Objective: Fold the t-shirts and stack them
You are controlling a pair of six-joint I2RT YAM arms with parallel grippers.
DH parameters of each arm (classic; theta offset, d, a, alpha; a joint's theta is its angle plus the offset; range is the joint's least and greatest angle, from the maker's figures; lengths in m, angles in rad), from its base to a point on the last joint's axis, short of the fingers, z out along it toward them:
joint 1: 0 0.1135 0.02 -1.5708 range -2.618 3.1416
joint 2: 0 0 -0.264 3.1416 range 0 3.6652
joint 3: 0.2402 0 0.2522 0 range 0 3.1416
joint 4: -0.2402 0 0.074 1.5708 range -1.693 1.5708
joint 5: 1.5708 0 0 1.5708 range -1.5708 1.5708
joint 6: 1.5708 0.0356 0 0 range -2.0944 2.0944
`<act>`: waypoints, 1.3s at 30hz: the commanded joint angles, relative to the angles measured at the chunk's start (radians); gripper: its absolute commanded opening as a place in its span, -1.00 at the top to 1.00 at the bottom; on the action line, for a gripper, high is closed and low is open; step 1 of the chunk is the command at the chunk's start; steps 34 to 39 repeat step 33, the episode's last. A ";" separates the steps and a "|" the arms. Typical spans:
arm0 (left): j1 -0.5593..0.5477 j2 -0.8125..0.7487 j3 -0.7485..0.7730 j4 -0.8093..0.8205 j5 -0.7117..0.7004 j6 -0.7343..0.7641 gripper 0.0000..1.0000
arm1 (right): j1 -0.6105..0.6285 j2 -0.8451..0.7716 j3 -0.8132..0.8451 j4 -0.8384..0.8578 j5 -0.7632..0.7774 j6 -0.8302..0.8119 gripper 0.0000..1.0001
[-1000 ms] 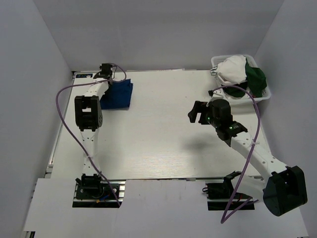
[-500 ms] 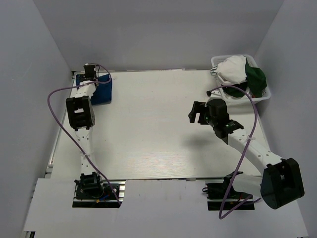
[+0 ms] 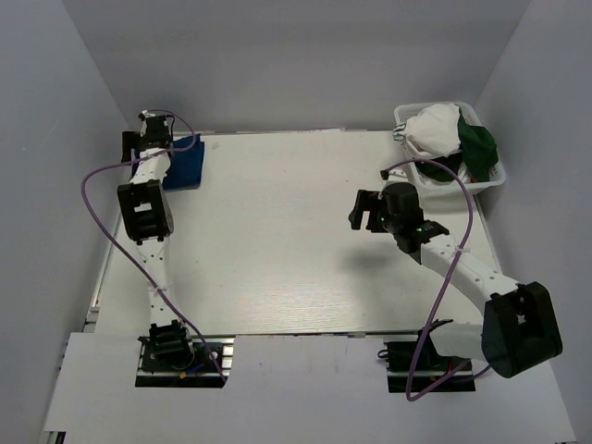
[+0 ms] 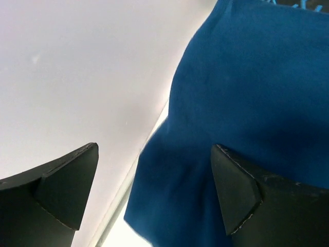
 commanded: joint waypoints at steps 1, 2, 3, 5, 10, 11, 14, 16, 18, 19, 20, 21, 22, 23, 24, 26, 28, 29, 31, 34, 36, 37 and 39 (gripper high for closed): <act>-0.016 -0.218 0.029 -0.094 0.026 -0.100 -1.00 | -0.001 -0.040 0.025 0.030 -0.038 0.006 -0.81; -0.030 -0.248 0.029 -0.119 0.052 -0.122 -1.00 | -0.002 -0.057 0.024 0.032 -0.044 0.007 -0.81; -0.044 -0.275 0.045 -0.146 0.084 -0.140 -1.00 | -0.002 -0.067 0.021 0.032 -0.055 0.012 -0.81; -0.044 -0.359 0.108 -0.286 0.204 -0.249 -1.00 | -0.001 -0.098 0.010 0.030 -0.069 0.018 -0.81; -0.053 -0.652 -0.137 -0.317 0.635 -0.520 -1.00 | -0.001 -0.158 -0.030 0.062 -0.128 0.050 -0.81; -0.062 -0.700 -0.199 -0.300 0.704 -0.563 -1.00 | -0.001 -0.170 -0.034 0.053 -0.138 0.062 -0.81; -0.125 -0.898 -0.512 -0.236 0.860 -0.753 -1.00 | -0.001 -0.201 -0.045 0.046 -0.156 0.090 -0.81; -0.229 -1.125 -0.901 0.002 0.908 -0.835 -1.00 | -0.001 -0.228 -0.048 0.009 -0.165 0.112 -0.81; -0.301 -1.275 -1.130 0.143 0.934 -0.866 -1.00 | -0.001 -0.244 -0.048 -0.016 -0.156 0.112 -0.81; -0.362 -1.333 -1.284 0.174 0.934 -0.889 -1.00 | -0.004 -0.258 -0.050 -0.020 -0.142 0.113 -0.81; -0.389 -1.381 -1.331 0.166 0.934 -0.904 -1.00 | -0.004 -0.262 -0.056 -0.022 -0.127 0.124 -0.81; -0.415 -1.455 -1.365 0.139 0.934 -0.915 -1.00 | -0.004 -0.267 -0.070 -0.002 -0.106 0.132 -0.81; -0.465 -1.490 -1.432 0.117 0.934 -0.915 -1.00 | -0.004 -0.273 -0.082 0.013 -0.075 0.139 -0.81; -0.485 -1.525 -1.471 0.082 0.934 -0.915 -1.00 | -0.005 -0.272 -0.087 0.018 -0.066 0.150 -0.81; -0.502 -1.562 -1.550 0.067 0.904 -0.932 -1.00 | -0.005 -0.272 -0.097 0.018 -0.061 0.148 -0.81; -0.525 -1.662 -1.615 0.057 0.878 -0.944 -1.00 | -0.002 -0.259 -0.110 0.032 -0.038 0.155 -0.81; -0.535 -1.705 -1.637 -0.013 0.826 -0.944 -1.00 | -0.004 -0.235 -0.130 0.080 -0.029 0.176 -0.81; -0.535 -1.734 -1.637 -0.042 0.810 -0.944 -1.00 | 0.001 -0.232 -0.134 0.087 -0.041 0.178 -0.81; -0.535 -1.765 -1.605 -0.117 0.750 -0.935 -1.00 | -0.001 -0.226 -0.139 0.105 -0.064 0.188 -0.81; -0.535 -1.814 -1.584 -0.150 0.724 -0.924 -1.00 | -0.001 -0.229 -0.148 0.131 -0.076 0.188 -0.81; -0.535 -1.814 -1.584 -0.150 0.724 -0.924 -1.00 | -0.001 -0.229 -0.148 0.131 -0.076 0.188 -0.81; -0.535 -1.814 -1.584 -0.150 0.724 -0.924 -1.00 | -0.001 -0.229 -0.148 0.131 -0.076 0.188 -0.81; -0.535 -1.814 -1.584 -0.150 0.724 -0.924 -1.00 | -0.001 -0.229 -0.148 0.131 -0.076 0.188 -0.81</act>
